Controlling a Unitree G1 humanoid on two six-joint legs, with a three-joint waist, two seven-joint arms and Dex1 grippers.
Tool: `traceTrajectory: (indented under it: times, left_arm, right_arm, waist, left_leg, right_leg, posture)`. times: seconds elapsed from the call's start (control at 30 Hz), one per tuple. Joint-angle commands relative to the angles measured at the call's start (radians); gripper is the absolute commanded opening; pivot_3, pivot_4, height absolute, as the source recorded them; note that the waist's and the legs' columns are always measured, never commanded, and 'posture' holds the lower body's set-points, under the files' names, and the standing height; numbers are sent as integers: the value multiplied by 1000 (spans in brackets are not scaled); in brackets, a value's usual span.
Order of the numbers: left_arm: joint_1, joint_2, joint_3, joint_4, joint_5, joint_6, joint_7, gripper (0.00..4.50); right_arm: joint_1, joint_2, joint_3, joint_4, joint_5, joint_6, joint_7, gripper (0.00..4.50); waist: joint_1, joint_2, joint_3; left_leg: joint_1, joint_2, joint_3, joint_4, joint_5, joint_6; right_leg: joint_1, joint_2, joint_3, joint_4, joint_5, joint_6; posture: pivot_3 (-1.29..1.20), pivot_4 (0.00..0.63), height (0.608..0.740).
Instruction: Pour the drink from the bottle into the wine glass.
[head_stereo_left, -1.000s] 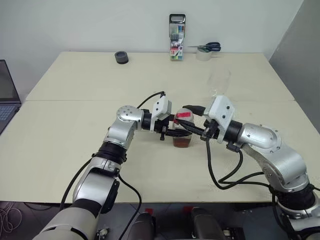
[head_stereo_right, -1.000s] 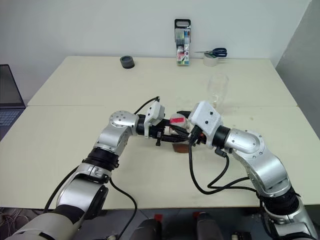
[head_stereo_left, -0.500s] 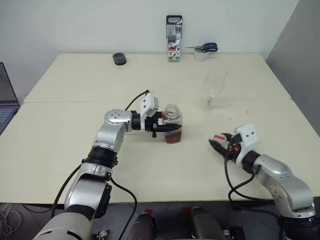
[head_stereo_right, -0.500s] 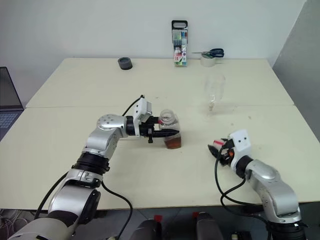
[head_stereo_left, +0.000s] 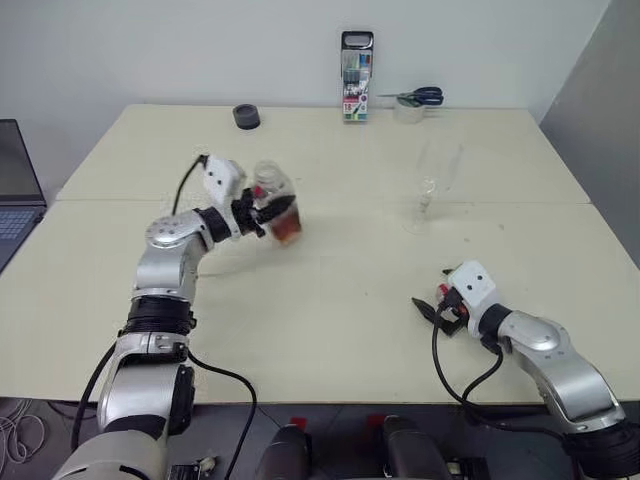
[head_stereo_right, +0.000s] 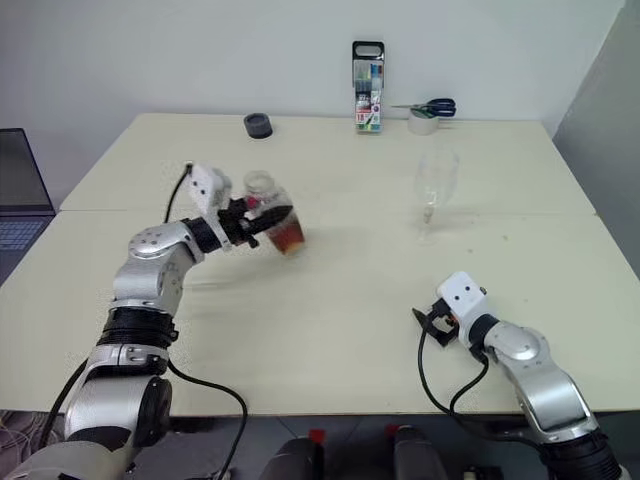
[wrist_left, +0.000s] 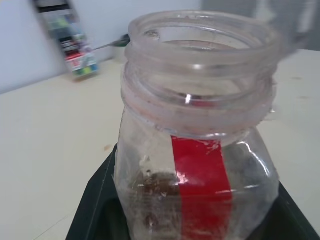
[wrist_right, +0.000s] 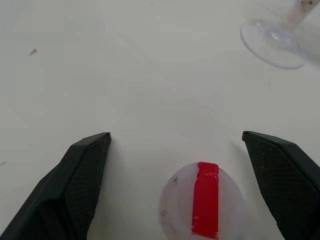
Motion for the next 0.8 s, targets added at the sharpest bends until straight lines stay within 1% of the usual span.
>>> traceTrajectory:
  times: [0.03, 0.13, 0.37, 0.5, 0.77, 0.8]
  left_arm:
    - [-51, 26, 74, 39, 6, -36, 132, 1816]
    - [-55, 35, 120, 84, -1, -34, 226, 1816]
    - [-51, 49, 162, 137, 9, -26, 365, 1816]
    - [-44, 61, 165, 142, 20, -4, 415, 1816]
    - [-25, 72, 156, 127, 28, 38, 443, 1816]
    - [-25, 70, 158, 131, 26, 40, 445, 2166]
  right_arm:
    - [-95, 55, -27, -115, 136, 25, 73, 4500]
    - [-234, 138, 38, -112, 183, 97, 88, 4500]
    - [-448, 297, 139, 22, 155, 159, 55, 4500]
    - [-498, 342, 158, 60, 149, 163, 57, 4500]
    - [-515, 365, 170, 75, 142, 156, 66, 4500]
    - [-518, 371, 169, 79, 141, 153, 63, 4500]
  waist:
    - [-3, 0, 0]
    - [-10, 0, 0]
    - [-4, 0, 0]
    - [-2, -1, 0]
    - [-8, -1, 0]
    - [-8, -1, 0]
  left_leg:
    - [0, 0, 0, 0, 0, 0]
    - [0, 1, -1, 0, 0, 0]
    - [-1, -2, -2, 0, 2, -4]
    - [-3, -3, -2, 0, 2, -4]
    - [-2, -2, -2, 0, 2, -4]
    - [-2, -2, -2, 0, 2, -4]
  right_leg:
    - [0, 0, 0, 0, 0, 0]
    - [-1, 1, -1, 1, 0, 0]
    - [-2, -3, -3, 1, 0, 0]
    - [-3, -4, -3, 0, 0, 0]
    - [-3, -4, -3, 2, 0, 0]
    - [-4, -4, -3, 2, 0, 0]
  posture:
    - [0, 150, 740]
    - [0, 150, 740]
    - [0, 150, 740]
    - [0, 150, 740]
    - [0, 150, 740]
    - [0, 150, 740]
